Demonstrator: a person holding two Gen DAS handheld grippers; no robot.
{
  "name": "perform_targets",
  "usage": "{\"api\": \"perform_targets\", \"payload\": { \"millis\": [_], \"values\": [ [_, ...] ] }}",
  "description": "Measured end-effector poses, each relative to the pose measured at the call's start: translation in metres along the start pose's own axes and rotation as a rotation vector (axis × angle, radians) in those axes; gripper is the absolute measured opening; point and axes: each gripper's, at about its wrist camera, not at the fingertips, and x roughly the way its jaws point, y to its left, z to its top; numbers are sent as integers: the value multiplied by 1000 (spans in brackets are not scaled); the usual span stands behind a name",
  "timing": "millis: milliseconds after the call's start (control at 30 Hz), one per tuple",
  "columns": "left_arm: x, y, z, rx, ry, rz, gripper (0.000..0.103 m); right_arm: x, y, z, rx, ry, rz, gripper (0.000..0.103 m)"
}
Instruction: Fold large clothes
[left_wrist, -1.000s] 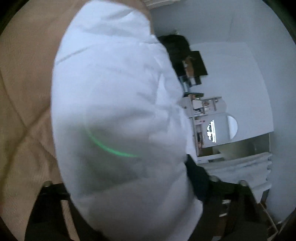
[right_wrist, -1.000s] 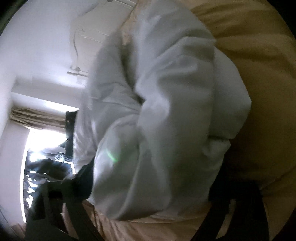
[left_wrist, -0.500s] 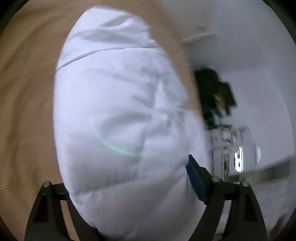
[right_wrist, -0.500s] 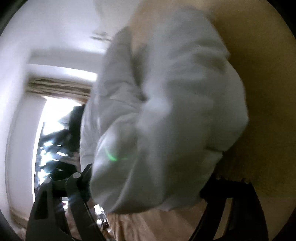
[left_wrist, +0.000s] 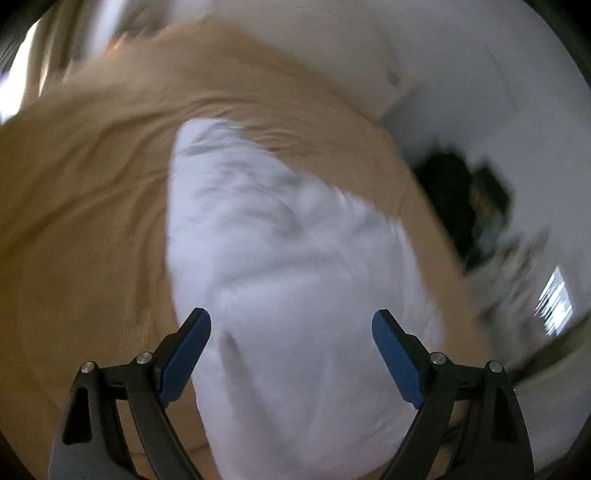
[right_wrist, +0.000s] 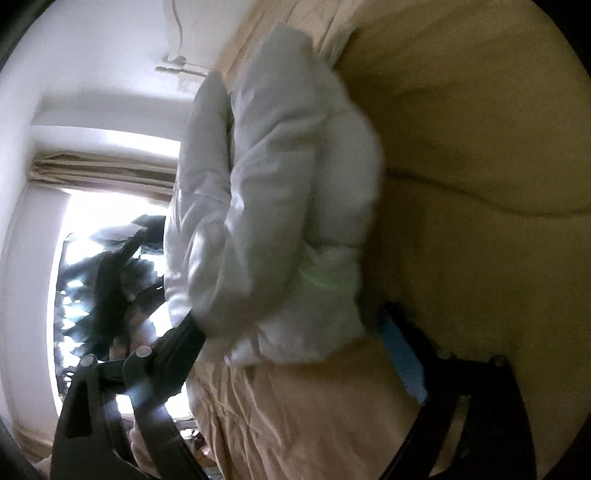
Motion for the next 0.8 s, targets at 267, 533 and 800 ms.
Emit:
{"api": "perform_targets", "payload": {
  "millis": [267, 533, 800],
  "values": [
    [-4, -23, -41, 266, 40, 91, 101, -37, 127, 32, -419, -193, -186, 66],
    [-9, 11, -43, 288, 36, 80, 103, 94, 172, 131, -455, 25, -145, 50],
    [-59, 40, -37, 142, -25, -21, 95, 104, 69, 139, -223, 60, -251, 0]
  ]
}}
